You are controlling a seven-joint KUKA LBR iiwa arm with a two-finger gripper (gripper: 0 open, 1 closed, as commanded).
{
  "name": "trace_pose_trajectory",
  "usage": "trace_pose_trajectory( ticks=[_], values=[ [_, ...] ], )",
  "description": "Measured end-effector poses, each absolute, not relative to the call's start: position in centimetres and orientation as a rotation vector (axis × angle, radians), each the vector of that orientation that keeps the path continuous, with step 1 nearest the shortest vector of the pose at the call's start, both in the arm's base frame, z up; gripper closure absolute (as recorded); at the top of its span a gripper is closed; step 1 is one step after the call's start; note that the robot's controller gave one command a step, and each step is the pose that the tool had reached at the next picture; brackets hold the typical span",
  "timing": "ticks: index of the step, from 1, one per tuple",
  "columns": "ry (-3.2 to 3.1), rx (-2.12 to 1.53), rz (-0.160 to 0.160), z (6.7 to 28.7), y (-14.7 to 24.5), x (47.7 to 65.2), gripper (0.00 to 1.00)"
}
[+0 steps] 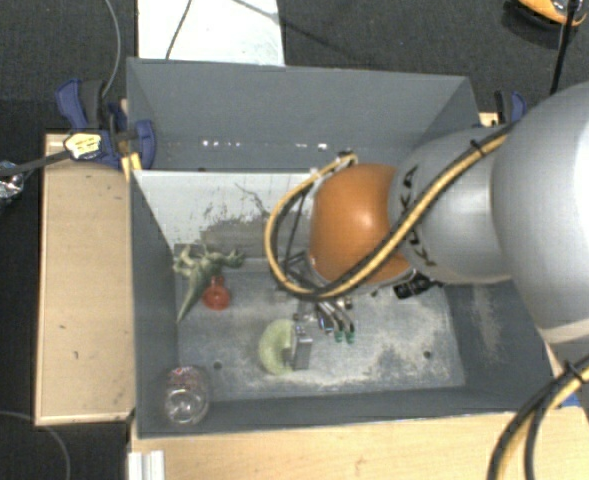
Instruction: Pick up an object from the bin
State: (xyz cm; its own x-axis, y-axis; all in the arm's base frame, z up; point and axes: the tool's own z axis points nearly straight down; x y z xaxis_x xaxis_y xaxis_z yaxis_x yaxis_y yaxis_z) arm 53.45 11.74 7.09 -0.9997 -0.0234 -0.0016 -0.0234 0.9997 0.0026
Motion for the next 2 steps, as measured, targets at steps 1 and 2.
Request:
trace_pose_trajectory(
  ticks=[1,2],
  values=[
    [3.118,-0.362,0.005,7.31,12.11,54.47,1.0],
    [3.118,-0.36,0.006,7.31,12.11,54.48,1.0]
  ],
)
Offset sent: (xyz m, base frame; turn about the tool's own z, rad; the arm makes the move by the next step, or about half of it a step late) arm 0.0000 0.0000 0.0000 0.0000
